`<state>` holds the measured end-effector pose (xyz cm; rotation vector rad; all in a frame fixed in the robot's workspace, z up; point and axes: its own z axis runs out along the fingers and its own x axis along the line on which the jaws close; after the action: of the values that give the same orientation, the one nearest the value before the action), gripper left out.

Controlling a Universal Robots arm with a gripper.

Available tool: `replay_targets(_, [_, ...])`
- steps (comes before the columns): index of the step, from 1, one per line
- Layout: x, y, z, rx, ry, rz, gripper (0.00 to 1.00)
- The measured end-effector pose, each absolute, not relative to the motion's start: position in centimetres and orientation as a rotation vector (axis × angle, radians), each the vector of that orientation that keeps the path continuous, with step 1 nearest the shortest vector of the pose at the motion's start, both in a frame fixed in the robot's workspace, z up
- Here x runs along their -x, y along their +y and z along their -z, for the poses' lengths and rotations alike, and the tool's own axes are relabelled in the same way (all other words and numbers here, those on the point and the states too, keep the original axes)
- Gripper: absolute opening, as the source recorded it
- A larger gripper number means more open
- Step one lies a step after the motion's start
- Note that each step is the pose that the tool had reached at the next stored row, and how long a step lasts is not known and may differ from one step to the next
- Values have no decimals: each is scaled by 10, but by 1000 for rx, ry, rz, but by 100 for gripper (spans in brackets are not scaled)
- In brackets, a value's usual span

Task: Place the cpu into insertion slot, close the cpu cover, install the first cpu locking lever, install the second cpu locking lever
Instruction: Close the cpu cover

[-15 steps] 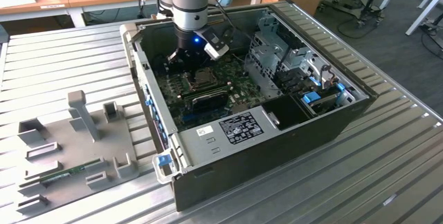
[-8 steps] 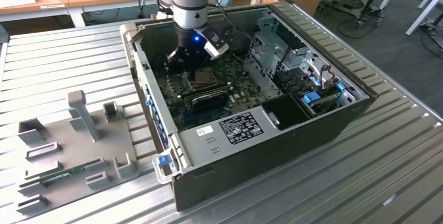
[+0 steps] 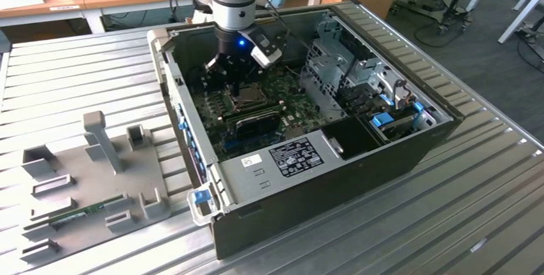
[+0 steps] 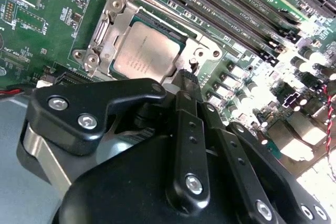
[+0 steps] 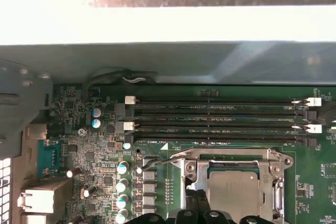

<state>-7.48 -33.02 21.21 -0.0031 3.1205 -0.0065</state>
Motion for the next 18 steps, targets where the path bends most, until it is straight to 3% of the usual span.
replay_targets(18, [75,-330,-202,3,3119,7,10])
